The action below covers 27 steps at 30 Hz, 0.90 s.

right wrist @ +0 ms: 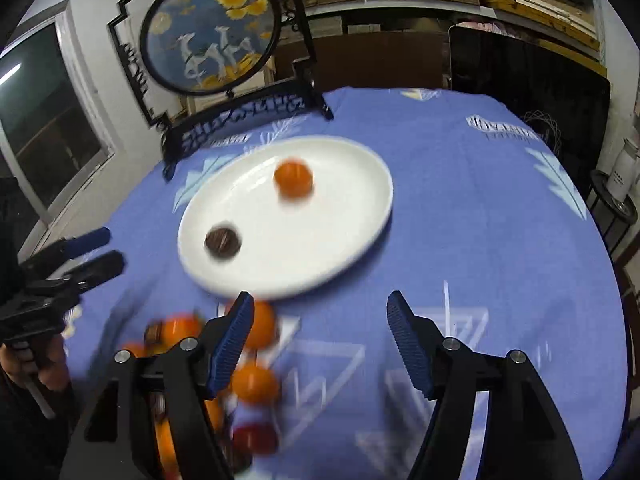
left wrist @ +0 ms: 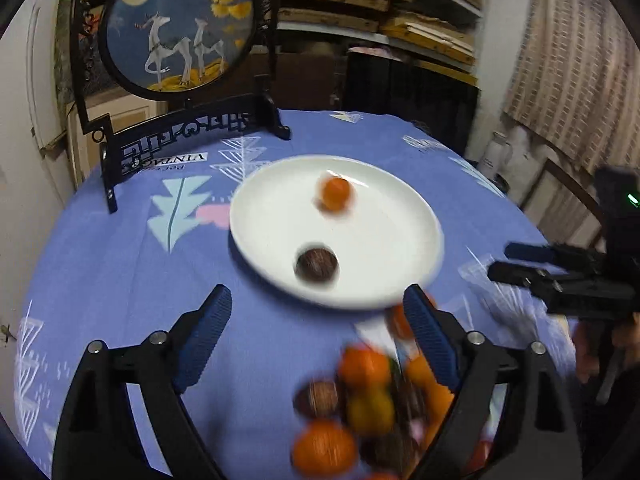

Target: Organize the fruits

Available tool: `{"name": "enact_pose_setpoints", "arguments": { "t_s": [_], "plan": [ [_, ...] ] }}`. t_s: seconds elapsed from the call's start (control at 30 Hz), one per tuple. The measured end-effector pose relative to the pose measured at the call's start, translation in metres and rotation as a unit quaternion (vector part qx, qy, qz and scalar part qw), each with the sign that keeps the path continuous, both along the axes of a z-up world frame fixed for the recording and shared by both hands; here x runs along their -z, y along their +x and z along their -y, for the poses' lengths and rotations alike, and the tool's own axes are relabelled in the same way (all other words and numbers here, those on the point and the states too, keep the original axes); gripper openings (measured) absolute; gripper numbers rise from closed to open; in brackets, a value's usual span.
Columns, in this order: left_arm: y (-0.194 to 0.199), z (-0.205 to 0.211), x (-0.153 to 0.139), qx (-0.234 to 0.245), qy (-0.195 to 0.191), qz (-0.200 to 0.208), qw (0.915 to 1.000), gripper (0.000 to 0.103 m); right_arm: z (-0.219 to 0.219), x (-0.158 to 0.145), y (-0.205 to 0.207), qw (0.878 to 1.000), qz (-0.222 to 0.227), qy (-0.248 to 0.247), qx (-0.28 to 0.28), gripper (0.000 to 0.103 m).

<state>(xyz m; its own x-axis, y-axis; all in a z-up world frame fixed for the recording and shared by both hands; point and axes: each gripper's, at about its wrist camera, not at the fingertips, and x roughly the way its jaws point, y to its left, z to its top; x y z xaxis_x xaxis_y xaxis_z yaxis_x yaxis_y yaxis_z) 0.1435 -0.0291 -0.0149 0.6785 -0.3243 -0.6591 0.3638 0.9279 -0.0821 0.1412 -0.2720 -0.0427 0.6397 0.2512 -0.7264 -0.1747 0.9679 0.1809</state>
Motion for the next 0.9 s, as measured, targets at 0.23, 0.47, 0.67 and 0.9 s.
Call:
{"name": "enact_pose_setpoints", "arguments": {
  "t_s": [0.23, 0.47, 0.67, 0.9],
  "plan": [
    [-0.123, -0.005, 0.026, 0.072, 0.055, 0.020, 0.9957, 0.085, 0.016, 0.020, -0.068, 1.000, -0.006, 0.002, 0.010, 0.071],
    [-0.174, 0.010, 0.061, 0.107, 0.068, -0.008, 0.9919, 0.066, 0.025, 0.036, -0.098, 0.999, -0.017, 0.022, 0.028, 0.071],
    [-0.161, 0.023, 0.080, 0.089, 0.066, -0.020, 0.9936, 0.046, 0.012, 0.029, -0.119, 1.000, -0.005, 0.016, 0.007, 0.071],
    [-0.174, 0.007, 0.062, 0.086, 0.043, 0.009, 0.9953, 0.044, -0.025, 0.040, -0.140, 0.994, -0.027, 0.020, -0.100, 0.071]
  ]
}}
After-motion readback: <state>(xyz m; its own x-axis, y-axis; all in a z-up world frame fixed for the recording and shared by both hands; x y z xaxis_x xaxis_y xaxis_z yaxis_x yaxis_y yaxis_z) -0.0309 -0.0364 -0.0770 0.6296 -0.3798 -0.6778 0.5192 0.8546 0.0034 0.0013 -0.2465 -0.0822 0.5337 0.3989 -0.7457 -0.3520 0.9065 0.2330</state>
